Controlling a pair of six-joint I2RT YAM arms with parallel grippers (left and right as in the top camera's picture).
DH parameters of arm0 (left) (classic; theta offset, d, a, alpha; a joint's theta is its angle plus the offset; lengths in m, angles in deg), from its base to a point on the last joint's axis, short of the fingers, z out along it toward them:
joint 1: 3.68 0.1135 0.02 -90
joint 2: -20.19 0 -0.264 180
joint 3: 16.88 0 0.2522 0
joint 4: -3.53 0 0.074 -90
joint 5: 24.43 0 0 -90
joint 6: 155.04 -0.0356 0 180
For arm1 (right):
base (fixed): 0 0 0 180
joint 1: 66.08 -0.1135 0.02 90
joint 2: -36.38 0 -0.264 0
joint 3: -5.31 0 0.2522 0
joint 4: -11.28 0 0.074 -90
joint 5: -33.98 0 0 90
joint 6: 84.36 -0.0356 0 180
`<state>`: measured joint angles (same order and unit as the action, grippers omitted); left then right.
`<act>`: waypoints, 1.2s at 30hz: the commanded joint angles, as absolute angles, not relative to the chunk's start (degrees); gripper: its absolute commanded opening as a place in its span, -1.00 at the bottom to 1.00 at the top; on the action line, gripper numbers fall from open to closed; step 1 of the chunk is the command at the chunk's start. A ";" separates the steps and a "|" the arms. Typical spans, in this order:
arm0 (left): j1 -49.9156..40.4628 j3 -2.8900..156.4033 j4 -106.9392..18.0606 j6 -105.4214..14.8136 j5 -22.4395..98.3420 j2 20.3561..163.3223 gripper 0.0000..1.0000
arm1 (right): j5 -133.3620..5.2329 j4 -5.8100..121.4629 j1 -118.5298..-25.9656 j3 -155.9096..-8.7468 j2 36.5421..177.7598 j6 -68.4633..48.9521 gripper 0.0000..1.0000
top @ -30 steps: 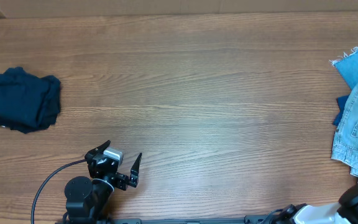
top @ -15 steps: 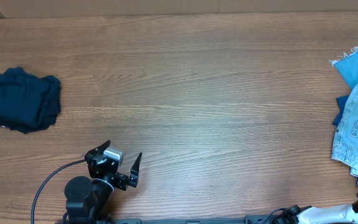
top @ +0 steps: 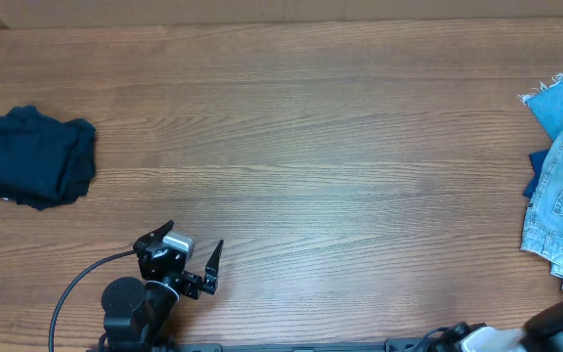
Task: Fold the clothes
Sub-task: 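Grasp the teal garment with the right gripper and drag it onto the table center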
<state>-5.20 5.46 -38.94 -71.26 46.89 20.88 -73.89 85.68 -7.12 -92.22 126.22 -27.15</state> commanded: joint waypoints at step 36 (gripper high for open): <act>-5.55 4.96 -38.90 -71.70 47.11 20.44 1.00 | -88.95 54.08 -47.69 -132.46 112.52 -20.23 -0.92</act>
